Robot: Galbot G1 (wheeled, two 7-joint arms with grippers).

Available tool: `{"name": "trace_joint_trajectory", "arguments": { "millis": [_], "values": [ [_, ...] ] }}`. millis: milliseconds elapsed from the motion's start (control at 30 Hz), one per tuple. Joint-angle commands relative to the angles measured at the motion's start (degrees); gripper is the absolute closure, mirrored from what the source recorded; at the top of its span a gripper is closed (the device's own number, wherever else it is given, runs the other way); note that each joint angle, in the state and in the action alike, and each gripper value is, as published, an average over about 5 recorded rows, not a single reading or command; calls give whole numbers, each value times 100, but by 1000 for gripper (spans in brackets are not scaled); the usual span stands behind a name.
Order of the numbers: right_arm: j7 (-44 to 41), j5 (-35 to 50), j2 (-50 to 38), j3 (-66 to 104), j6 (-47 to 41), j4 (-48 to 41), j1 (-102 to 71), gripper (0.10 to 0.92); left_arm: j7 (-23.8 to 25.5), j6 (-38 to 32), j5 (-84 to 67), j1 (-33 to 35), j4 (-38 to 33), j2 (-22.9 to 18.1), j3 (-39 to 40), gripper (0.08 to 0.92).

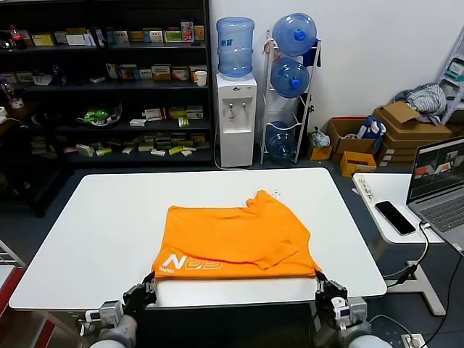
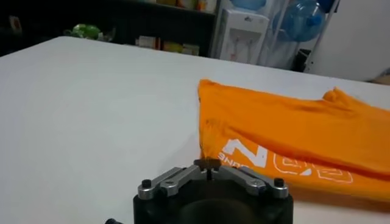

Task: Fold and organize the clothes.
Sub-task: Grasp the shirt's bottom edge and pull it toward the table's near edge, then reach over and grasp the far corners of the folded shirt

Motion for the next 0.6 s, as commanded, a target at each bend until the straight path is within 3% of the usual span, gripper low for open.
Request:
{"name": "trace_joint_trajectory", "arguments": {
  "millis": [33,200,333,467,600],
  "values": [
    [179,-136,-147,162,-75,741,-1023,885,-237,110,-13,1273,-839,166,-174,909],
    [271,7,-429,200,-168,945,-323,757,-258,121,-255,778,-1020,364,-324,819],
    [315,780,-720,-134,-355,564,1545,645,-206,117,-814,-604,-866,715,-393,706],
    [258,1261,-458,-1004,-467,-776,3826,541,-112,151,-1024,-2349,62,845,-27,594],
    [-30,1272,402,-1903,-386,-2897,5583,428,421,121,-957,-3883,1847,616,675,472]
  ]
}}
